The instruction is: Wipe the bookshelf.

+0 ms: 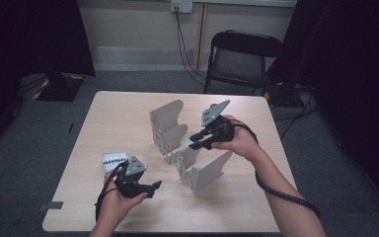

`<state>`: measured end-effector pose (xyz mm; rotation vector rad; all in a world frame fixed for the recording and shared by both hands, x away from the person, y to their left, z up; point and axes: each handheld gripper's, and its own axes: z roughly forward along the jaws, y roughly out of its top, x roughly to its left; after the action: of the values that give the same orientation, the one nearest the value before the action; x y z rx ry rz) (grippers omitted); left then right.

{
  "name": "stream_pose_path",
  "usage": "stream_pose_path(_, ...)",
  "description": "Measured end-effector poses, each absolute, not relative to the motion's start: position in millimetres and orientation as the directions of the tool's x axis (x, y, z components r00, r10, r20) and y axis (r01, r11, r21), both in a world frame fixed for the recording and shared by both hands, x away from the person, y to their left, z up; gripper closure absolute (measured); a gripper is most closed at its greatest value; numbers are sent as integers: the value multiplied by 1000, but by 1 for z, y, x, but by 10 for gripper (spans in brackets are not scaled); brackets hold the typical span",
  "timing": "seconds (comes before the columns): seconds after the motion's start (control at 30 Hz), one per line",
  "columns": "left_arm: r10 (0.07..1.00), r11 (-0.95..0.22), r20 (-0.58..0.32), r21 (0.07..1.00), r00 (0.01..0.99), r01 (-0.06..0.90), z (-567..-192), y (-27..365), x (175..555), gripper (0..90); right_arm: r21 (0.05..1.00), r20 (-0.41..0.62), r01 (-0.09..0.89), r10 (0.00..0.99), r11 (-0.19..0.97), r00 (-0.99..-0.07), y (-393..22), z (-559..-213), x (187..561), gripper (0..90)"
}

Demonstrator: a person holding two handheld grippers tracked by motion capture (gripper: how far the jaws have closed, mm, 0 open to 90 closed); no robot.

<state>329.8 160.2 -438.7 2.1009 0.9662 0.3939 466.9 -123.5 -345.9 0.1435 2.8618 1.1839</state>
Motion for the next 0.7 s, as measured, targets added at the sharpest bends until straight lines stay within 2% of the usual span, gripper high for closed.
stream_pose_path(0.2, 748, -412, -38, 756, 663, 508, -438, 161, 330, 245, 702, -22, 32, 67, 711, -998, -116, -345, 467, 680)
stream_pose_path(0.37, 750, -410, -36, 758, 661, 506, -438, 161, 331, 245, 710, -20, 16, 43, 704, -999, -112, -342, 465, 778)
stream_pose_path(0.43, 751, -410, -35, 759, 660, 506, -438, 162, 330, 245, 708, -16, 15, 37, 706, -999, -112, -341, 464, 790)
stream_pose_path(0.7, 749, -415, -32, 755, 661, 507, -438, 162, 331, 247, 694, -38, -5, 30, 719, -999, -115, -342, 464, 652)
